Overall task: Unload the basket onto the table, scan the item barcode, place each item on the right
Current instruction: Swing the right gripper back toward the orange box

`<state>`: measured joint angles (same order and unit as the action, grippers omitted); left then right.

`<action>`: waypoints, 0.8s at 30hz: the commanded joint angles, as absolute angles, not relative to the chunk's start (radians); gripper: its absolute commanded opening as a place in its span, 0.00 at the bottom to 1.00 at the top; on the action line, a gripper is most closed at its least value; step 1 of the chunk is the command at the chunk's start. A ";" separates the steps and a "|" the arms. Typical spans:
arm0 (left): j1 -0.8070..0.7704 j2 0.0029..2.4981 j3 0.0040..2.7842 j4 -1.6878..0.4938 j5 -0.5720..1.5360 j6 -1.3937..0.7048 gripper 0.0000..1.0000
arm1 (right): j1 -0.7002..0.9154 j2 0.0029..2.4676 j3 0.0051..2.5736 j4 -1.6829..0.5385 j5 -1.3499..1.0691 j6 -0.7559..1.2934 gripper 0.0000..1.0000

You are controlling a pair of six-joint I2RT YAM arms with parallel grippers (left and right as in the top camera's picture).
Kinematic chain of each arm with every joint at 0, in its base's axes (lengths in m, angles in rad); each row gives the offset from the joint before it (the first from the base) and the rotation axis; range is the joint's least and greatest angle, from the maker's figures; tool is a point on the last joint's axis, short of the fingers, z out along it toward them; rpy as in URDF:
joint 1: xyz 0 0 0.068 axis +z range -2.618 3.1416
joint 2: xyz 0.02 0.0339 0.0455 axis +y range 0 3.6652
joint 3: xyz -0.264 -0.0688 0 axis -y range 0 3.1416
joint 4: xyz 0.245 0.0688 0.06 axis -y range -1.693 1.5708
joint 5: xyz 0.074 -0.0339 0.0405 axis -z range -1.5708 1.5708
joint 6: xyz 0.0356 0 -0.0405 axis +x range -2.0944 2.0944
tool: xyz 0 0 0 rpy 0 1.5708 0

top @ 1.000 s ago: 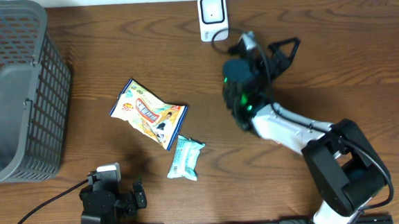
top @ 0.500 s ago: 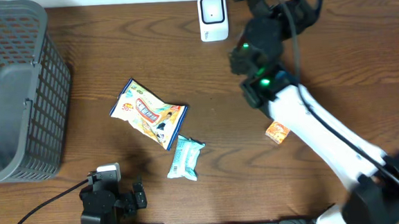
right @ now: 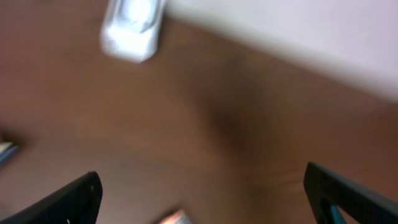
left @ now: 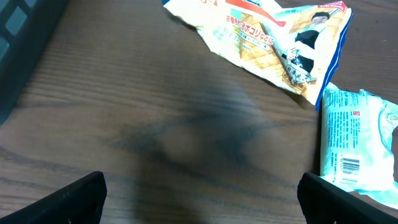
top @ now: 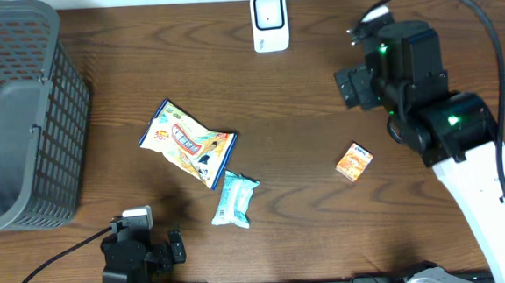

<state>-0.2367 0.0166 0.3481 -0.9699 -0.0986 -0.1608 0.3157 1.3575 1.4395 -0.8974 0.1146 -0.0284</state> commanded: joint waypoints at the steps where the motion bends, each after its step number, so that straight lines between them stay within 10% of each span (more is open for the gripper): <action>1: -0.239 0.010 0.346 -0.979 -0.090 -0.163 0.98 | 0.310 1.415 1.377 -0.981 -0.186 0.217 0.99; 16: -0.239 0.010 0.346 -0.979 -0.090 -0.163 0.98 | 0.505 1.632 1.223 -1.056 0.084 0.225 0.80; 24: -0.239 0.010 0.346 -0.979 -0.090 -0.163 0.98 | 0.610 1.644 1.213 -1.118 0.411 0.326 0.86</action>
<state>-0.2367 0.0166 0.3481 -0.9699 -0.0986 -0.1604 0.5991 1.6432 1.2160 -1.1076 0.2398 0.2665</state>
